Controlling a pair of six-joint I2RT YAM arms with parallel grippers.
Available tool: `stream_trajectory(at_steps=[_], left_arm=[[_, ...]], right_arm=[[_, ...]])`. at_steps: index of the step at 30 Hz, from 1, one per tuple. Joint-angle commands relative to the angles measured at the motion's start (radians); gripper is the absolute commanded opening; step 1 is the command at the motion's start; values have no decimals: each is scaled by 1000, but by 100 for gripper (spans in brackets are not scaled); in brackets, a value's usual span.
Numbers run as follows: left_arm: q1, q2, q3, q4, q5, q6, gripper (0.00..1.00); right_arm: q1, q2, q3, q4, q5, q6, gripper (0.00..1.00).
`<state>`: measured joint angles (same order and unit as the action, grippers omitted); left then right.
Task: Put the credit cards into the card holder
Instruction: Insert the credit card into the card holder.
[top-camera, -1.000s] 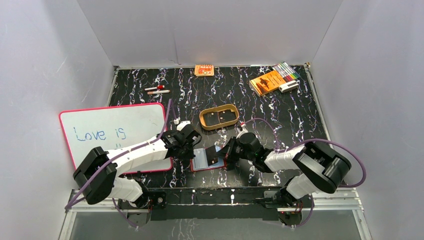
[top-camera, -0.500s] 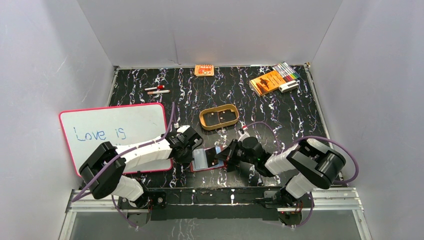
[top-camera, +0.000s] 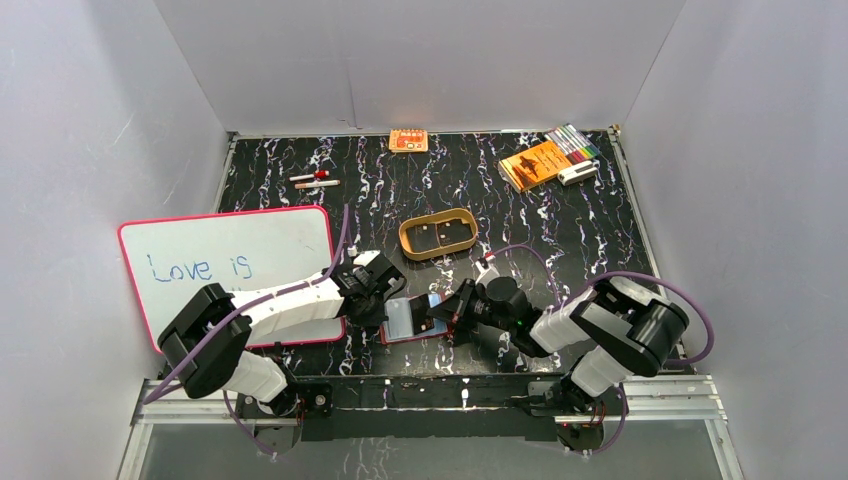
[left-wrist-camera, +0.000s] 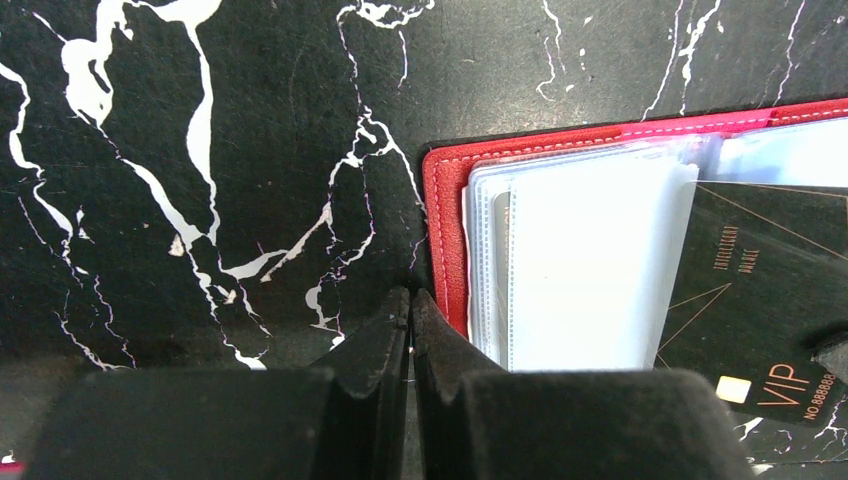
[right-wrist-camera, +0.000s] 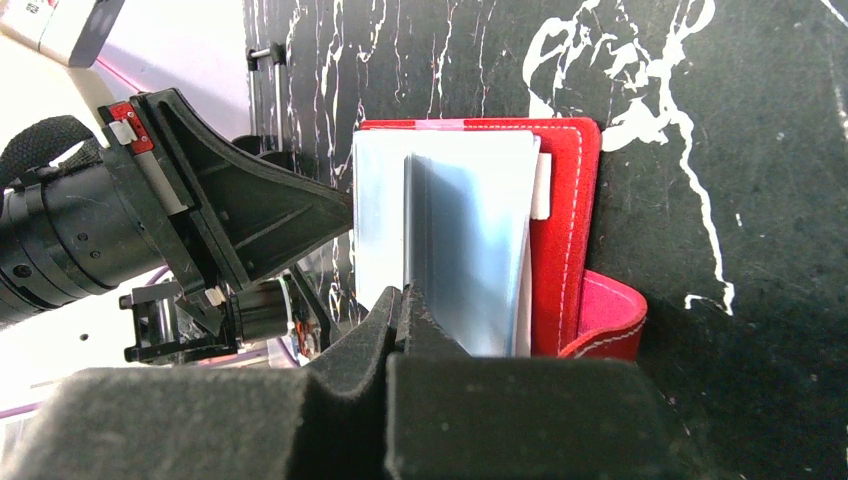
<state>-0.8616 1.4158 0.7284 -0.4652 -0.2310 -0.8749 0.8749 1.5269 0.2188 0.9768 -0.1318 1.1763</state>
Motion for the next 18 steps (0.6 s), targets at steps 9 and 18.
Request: stream_trajectory(at_steps=[9,18], left_arm=[[-4,12,-35,2,18,-9,2],[-4,11,-41,10,26,-12,1]], right_arm=[[10,74,10,151,-1,27,0],[23,135,14,214,1,65,0]])
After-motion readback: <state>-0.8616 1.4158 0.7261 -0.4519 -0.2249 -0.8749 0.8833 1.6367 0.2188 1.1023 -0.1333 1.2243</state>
